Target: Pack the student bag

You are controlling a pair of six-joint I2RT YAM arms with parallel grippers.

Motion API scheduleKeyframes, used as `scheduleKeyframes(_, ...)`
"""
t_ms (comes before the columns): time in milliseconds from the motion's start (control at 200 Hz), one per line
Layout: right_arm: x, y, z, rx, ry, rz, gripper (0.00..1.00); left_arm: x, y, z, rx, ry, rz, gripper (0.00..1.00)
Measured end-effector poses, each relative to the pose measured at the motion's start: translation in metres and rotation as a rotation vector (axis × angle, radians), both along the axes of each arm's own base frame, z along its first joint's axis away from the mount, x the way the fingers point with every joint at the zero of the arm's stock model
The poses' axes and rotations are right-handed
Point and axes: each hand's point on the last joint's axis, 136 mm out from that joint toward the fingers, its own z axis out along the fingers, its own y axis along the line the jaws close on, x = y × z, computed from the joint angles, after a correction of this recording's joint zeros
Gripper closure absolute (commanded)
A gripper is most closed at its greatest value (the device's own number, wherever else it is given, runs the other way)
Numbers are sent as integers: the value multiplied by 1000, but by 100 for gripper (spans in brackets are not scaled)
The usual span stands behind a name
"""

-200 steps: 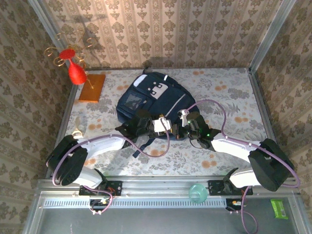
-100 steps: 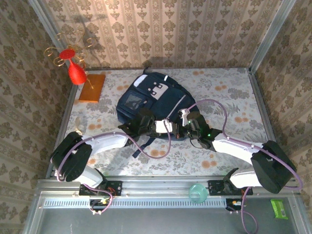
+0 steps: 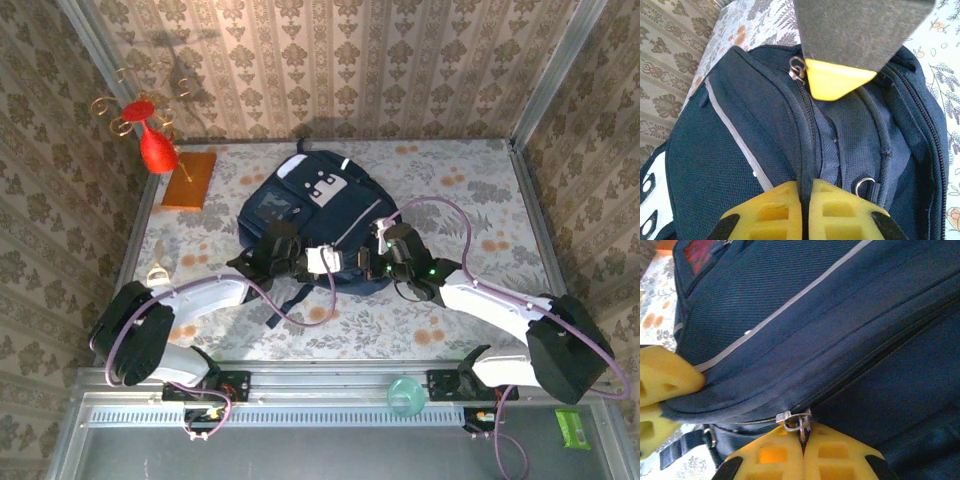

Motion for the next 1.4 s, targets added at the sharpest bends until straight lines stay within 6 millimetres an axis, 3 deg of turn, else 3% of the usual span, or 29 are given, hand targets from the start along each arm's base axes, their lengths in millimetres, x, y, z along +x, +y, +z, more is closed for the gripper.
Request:
scheduleKeyframes(160,6,-6,6,-21,1,-8,100,1,5,6,-17,-6,-1,100)
scheduleKeyframes(325,3,-2,7,-5,9,33,100,2,14,6,-8,11,18,58)
scheduleKeyframes(430,3,-4,5,8,22,41,100,3,22,12,-22,27,50,38)
scheduleKeyframes(595,-4,4,4,33,30,82,100,-15,9,24,-68,53,24,34)
scheduleKeyframes(825,-17,27,10,71,16,165,100,-31,-9,17,-57,91,1,39)
scheduleKeyframes(1025,-28,41,15,91,3,221,100,-24,-16,10,-33,105,25,61)
scheduleKeyframes(1305,-30,35,11,67,-4,212,100,-20,-10,5,-17,124,44,99)
scheduleKeyframes(1400,-30,32,9,49,-3,204,100,-20,-7,6,-19,132,42,100)
